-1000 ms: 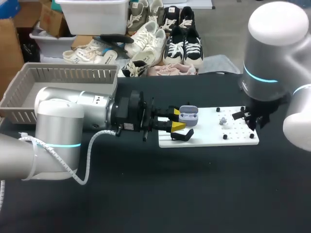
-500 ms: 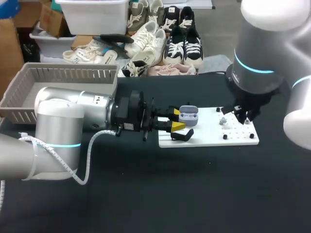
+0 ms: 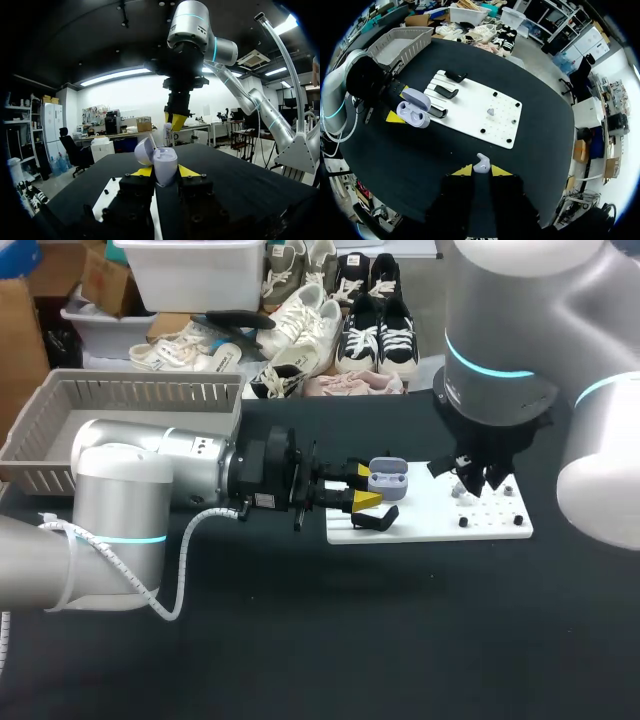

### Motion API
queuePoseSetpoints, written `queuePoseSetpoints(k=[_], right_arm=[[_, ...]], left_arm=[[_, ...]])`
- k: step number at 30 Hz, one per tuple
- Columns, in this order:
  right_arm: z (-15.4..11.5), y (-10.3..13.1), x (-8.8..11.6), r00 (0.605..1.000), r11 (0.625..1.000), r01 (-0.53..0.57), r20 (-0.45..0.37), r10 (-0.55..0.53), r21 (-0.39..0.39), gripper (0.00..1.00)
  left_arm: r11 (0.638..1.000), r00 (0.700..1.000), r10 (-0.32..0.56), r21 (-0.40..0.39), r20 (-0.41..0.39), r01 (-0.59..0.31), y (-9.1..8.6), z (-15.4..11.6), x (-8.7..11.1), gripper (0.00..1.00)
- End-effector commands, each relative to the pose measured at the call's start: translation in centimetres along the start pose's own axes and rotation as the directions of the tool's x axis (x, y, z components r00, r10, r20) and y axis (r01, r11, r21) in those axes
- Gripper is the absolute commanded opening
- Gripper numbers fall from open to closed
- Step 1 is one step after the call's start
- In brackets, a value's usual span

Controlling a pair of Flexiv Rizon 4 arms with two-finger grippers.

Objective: Pick up each earbud case from the left stands, insert the matching earbuds, close the lid, and place the case in the box.

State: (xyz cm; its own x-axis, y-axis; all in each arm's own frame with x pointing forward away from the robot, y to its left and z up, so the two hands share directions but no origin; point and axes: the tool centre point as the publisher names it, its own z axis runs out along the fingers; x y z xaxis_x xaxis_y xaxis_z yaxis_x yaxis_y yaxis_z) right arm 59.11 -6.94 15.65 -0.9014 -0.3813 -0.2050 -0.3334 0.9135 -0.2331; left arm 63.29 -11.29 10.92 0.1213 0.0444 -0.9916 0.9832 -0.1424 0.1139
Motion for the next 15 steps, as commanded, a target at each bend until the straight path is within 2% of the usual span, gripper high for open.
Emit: queuePoseSetpoints(k=[1, 15], right_arm=[[-0.28, 0.94, -0.56, 0.999, 1.000, -0.005, -0.050, 0.006, 0.015, 0.00], [0.15, 0.92, -0.29, 0.998, 1.000, -0.026, -0.059, 0.026, 0.009, 0.00]], left_arm=[[1.000, 1.000, 0.001, 0.000, 0.000, -0.001, 0.02, 0.00, 0.02, 0.00], [1.000, 1.000, 0.001, 0.000, 0.000, -0.001, 0.02, 0.00, 0.02, 0.00]])
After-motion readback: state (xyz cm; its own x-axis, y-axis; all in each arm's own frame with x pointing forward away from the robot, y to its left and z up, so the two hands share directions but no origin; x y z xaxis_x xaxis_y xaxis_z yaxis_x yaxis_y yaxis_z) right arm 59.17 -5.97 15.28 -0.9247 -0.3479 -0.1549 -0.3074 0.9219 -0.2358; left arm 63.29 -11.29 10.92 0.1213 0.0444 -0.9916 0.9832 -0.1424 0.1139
